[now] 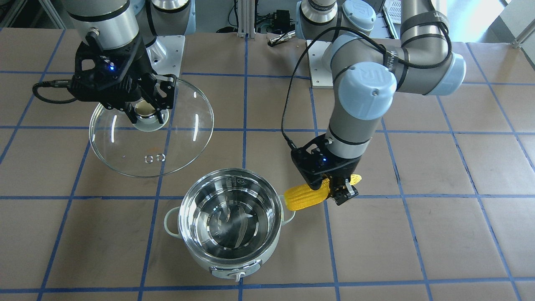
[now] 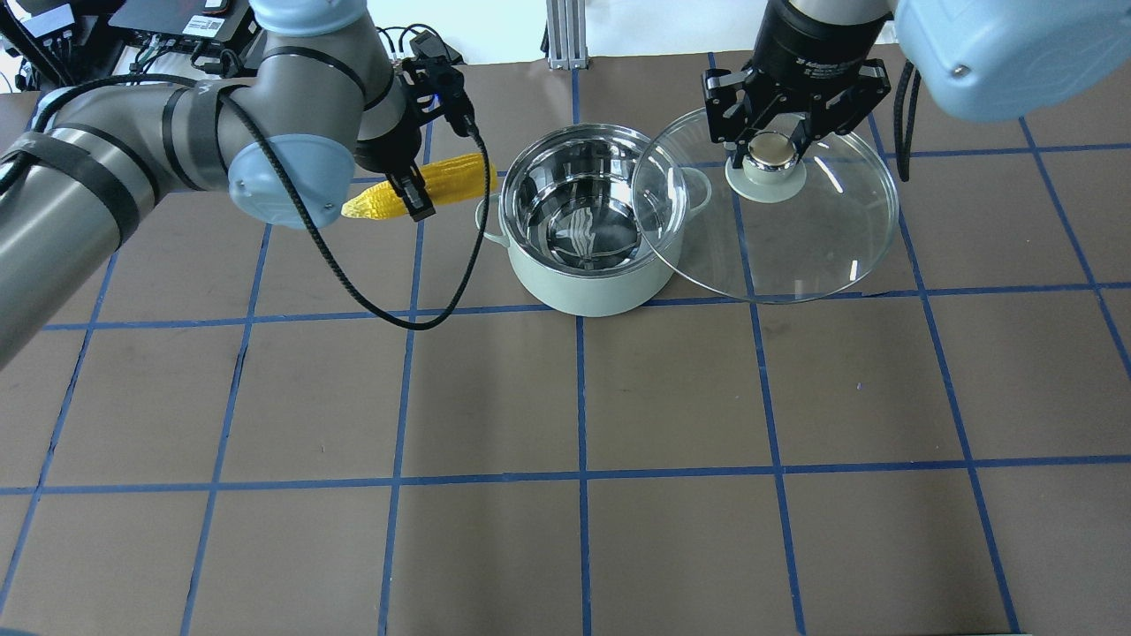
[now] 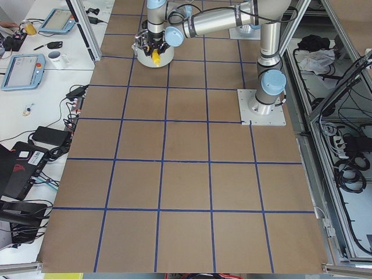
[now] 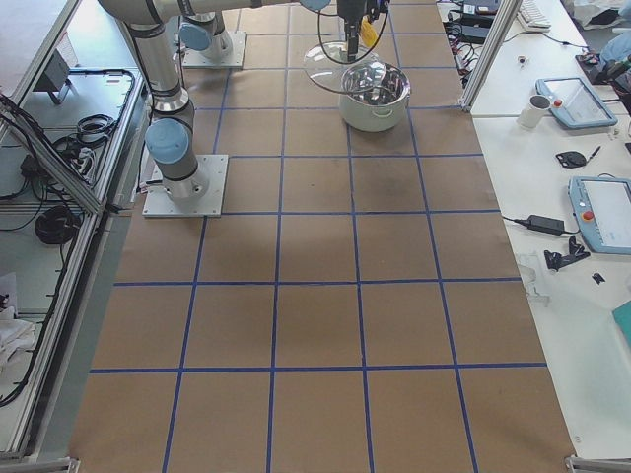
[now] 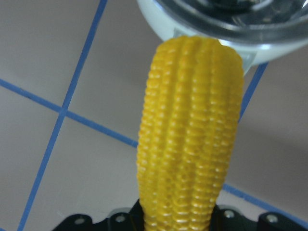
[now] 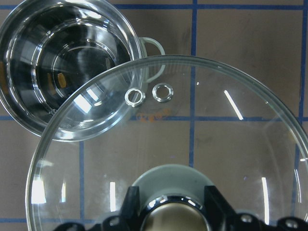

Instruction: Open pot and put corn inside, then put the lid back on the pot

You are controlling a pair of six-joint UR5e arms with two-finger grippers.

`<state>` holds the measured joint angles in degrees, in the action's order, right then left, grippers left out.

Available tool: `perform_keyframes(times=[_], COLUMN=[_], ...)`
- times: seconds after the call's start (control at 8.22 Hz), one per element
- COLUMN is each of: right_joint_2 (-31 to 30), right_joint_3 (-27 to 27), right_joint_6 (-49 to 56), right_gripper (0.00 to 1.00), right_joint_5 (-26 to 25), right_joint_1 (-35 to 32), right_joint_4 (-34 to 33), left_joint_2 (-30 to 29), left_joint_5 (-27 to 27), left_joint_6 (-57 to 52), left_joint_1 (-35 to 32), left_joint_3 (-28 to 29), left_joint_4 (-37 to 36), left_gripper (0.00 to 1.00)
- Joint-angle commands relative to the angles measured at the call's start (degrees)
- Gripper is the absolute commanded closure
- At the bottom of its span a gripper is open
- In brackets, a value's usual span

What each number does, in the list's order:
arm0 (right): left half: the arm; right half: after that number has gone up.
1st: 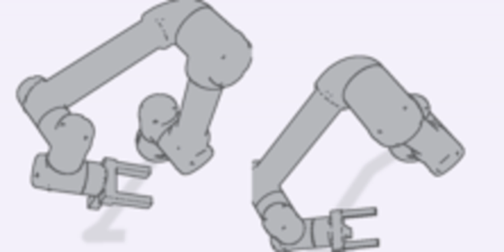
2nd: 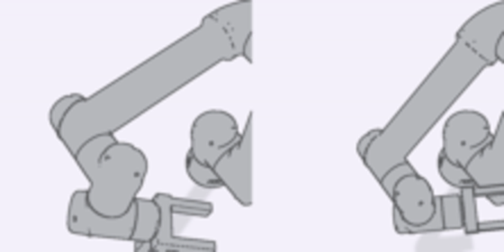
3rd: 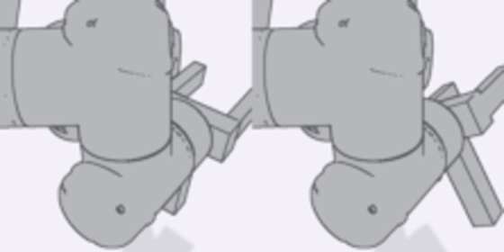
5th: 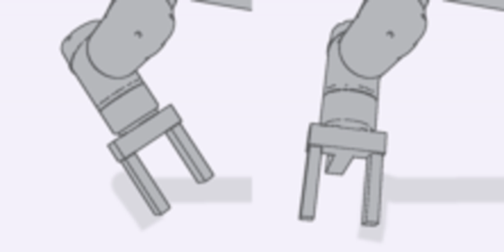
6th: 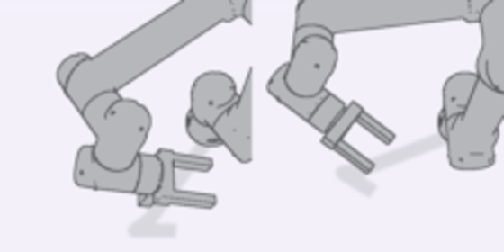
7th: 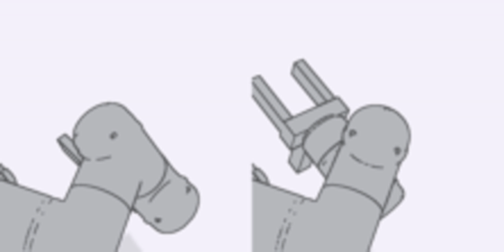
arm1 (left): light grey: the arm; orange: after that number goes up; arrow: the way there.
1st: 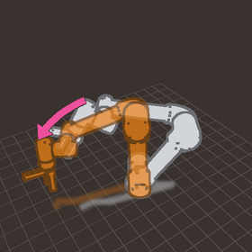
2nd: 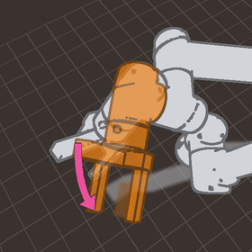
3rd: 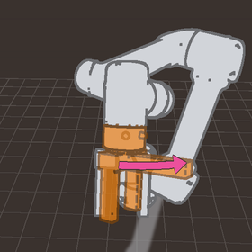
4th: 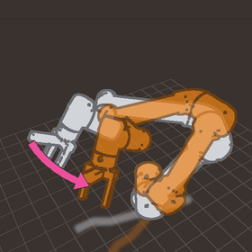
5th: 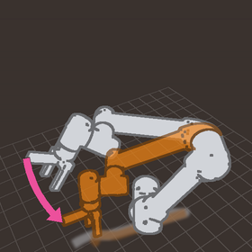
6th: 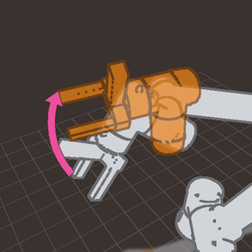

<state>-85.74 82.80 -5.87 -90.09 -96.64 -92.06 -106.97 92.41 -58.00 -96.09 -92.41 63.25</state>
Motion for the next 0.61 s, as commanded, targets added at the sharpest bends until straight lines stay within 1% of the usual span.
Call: perform_keyframes(times=[0.0,0.12,0.24,0.49], right_joint_2=[-2.5,-2.5,-2.5,-2.5], right_joint_3=[2.5,2.5,2.5,2.5], right_joint_6=[1.4,1.6,1.6,1.6], right_gripper=[0.66,0.66,0.66,0.65], right_joint_5=[0.0,0.0,0.1,0.1], right_joint_1=[1.1,1.1,1.1,1.0], right_joint_4=[1.5,1.4,1.4,1.4], left_joint_2=[-0.2,-0.4,-1.0,-5.2], left_joint_5=[-0.6,-1.0,-1.2,-2.6], left_joint_6=[13.0,15.3,15.7,14.9], left_joint_1=[-6.3,-7.1,-8.8,-11.5], left_joint_3=[3.3,3.4,3.4,3.5], left_joint_4=[-0.8,-1.5,-3.7,-10.5], left_gripper=[1.00,1.00,1.00,1.00])
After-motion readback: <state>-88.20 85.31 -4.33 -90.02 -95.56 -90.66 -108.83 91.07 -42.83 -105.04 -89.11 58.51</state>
